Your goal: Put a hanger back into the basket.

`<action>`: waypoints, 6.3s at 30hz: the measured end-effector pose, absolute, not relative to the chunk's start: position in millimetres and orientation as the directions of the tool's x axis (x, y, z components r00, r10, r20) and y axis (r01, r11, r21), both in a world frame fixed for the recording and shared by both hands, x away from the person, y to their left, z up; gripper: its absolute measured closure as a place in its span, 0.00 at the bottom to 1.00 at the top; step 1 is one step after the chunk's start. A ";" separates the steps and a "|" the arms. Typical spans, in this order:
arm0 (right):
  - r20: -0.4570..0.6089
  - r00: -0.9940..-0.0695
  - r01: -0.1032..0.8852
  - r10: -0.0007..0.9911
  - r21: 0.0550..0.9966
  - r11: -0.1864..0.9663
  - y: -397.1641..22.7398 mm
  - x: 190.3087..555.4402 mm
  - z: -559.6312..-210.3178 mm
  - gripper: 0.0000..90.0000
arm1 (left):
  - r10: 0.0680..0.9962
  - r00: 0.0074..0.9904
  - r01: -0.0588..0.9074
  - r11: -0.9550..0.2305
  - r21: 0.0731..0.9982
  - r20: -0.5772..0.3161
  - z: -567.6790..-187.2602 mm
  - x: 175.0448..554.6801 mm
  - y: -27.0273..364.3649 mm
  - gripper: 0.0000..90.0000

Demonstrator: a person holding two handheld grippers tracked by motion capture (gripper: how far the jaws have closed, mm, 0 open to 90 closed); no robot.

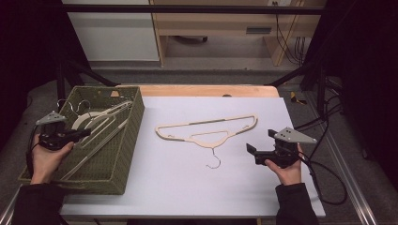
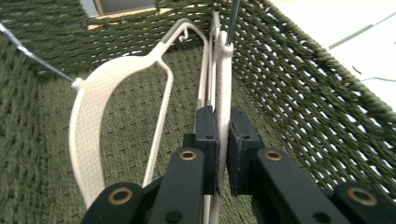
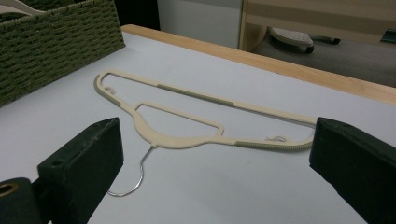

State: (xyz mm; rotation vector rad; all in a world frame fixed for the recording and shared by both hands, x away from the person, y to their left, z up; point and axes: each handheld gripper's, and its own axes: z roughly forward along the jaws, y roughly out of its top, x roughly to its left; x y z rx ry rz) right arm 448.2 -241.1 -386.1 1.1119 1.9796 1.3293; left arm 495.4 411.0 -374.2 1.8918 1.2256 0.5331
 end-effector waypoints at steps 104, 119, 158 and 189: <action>-0.008 -0.601 0.568 0.799 0.700 0.434 -134.0 487.0 -477.3 0.74 | 0.674 0.738 0.320 -0.327 0.889 -0.018 -413.2 444.6 180.5 0.13; 0.069 -0.565 0.639 0.822 0.667 0.384 -133.3 486.9 -474.2 0.99 | 0.677 0.736 0.328 -0.329 0.886 -0.020 -416.0 445.5 179.4 0.14; 0.065 -0.534 0.632 0.843 0.694 0.347 -154.5 484.5 -453.9 1.00 | 0.616 0.784 0.329 -0.519 0.789 0.078 -438.5 511.3 96.3 0.18; 0.098 -0.540 0.622 0.836 0.716 0.318 -159.7 480.6 -440.0 0.99 | 0.424 0.859 0.145 -0.739 0.658 0.287 -473.6 541.4 37.5 0.64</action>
